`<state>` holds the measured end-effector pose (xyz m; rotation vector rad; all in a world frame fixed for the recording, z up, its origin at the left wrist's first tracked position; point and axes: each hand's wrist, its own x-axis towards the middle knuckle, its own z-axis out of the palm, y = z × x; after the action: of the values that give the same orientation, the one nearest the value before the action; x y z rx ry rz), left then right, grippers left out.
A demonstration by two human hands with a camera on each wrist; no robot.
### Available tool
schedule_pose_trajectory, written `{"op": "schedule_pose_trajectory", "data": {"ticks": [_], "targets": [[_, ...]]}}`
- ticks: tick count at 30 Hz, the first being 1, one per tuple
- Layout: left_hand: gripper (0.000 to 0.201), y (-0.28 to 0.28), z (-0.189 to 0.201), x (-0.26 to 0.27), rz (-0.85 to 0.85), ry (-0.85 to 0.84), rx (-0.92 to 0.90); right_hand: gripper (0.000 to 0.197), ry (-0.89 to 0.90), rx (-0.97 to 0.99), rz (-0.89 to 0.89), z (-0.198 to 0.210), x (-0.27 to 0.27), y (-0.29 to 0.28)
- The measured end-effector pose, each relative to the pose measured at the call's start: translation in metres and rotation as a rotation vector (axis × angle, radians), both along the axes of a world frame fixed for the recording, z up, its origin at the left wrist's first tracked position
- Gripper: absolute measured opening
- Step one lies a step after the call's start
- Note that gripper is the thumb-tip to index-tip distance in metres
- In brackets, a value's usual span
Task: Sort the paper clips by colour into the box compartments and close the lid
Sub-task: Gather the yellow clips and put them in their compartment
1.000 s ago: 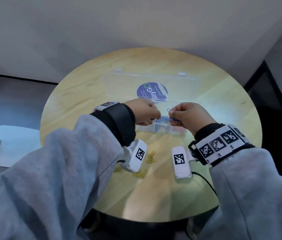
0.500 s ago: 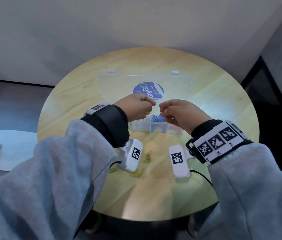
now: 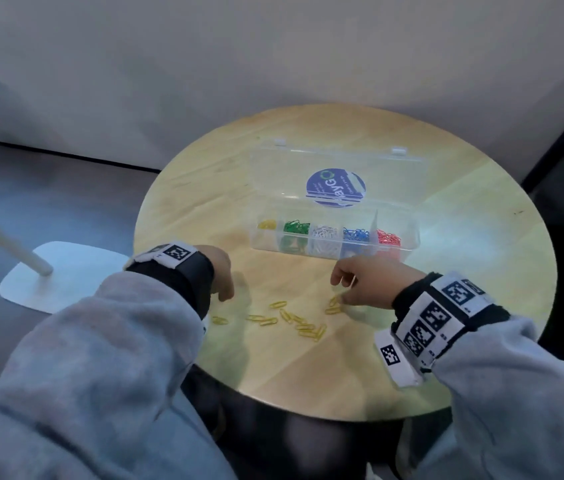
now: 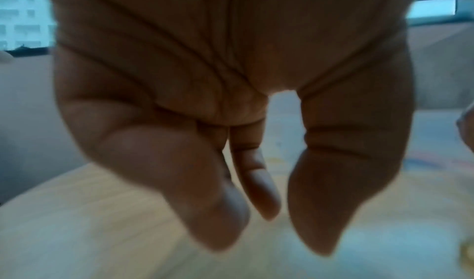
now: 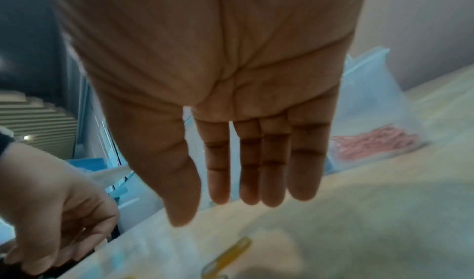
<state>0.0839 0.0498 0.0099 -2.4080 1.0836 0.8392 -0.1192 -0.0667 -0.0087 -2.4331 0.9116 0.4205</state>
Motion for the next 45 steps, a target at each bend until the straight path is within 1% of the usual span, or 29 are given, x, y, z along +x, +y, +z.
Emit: {"op": "schedule_pose_trajectory", "data": {"ticks": [3, 6, 7, 10, 13, 16, 19, 21, 23, 27, 30, 33, 36, 38, 41, 43, 45], "targets": [[0.032, 0.006, -0.012, 0.007, -0.042, -0.057, 0.165, 0.037, 0.074, -0.025, 0.049, -0.01, 0.002, 0.003], [0.022, 0.009, -0.023, 0.01, -0.058, -0.051, 0.243, 0.038, 0.077, -0.042, 0.056, -0.02, 0.007, 0.007], [0.021, 0.008, -0.026, 0.011, -0.051, -0.043, 0.239, 0.036, 0.072, -0.05, 0.051, -0.022, 0.008, 0.007], [0.027, 0.005, -0.028, 0.008, -0.05, -0.017, 0.18, 0.025, 0.064, -0.065, 0.054, -0.027, 0.011, 0.005], [0.026, 0.0, -0.028, 0.004, -0.039, 0.061, 0.111, 0.016, 0.068, -0.065, 0.053, -0.028, 0.011, 0.004], [0.012, -0.005, -0.027, -0.001, -0.022, 0.117, 0.03, 0.019, 0.088, -0.053, 0.04, -0.028, 0.011, 0.003], [0.005, -0.008, -0.027, -0.006, -0.032, 0.112, -0.046, 0.018, 0.113, -0.039, 0.041, -0.026, 0.01, 0.006], [0.017, -0.008, -0.029, -0.009, -0.056, 0.118, -0.082, 0.013, 0.156, -0.054, 0.059, -0.025, 0.011, 0.009], [0.024, -0.009, -0.03, -0.011, -0.075, 0.138, -0.099, 0.015, 0.193, -0.068, 0.059, -0.023, 0.011, 0.011], [0.019, -0.012, -0.028, -0.015, -0.125, 0.125, -0.056, 0.014, 0.203, -0.06, 0.048, -0.02, 0.01, 0.014], [0.021, -0.013, -0.026, -0.017, -0.137, 0.131, -0.065, 0.014, 0.168, -0.024, 0.022, -0.018, 0.009, 0.012], [0.022, -0.01, -0.024, -0.015, -0.086, 0.218, -0.109, 0.018, 0.099, 0.056, -0.006, -0.016, 0.006, 0.007], [0.021, -0.008, -0.023, -0.01, 0.034, 0.405, -0.213, 0.025, -0.023, 0.177, -0.083, -0.014, 0.005, 0.003], [0.022, -0.009, -0.021, -0.007, 0.159, 0.561, -0.316, 0.027, -0.115, 0.336, -0.144, -0.014, 0.005, 0.0], [0.027, -0.01, -0.012, -0.004, 0.344, 0.773, -0.419, 0.026, -0.277, 0.724, -0.32, -0.011, 0.006, -0.003], [0.03, -0.012, -0.007, -0.004, 0.419, 0.845, -0.461, 0.03, -0.349, 0.9, -0.429, -0.01, 0.006, -0.005], [0.032, -0.014, -0.003, -0.004, 0.447, 0.841, -0.495, 0.033, -0.391, 0.963, -0.47, -0.009, 0.006, -0.005]]}}
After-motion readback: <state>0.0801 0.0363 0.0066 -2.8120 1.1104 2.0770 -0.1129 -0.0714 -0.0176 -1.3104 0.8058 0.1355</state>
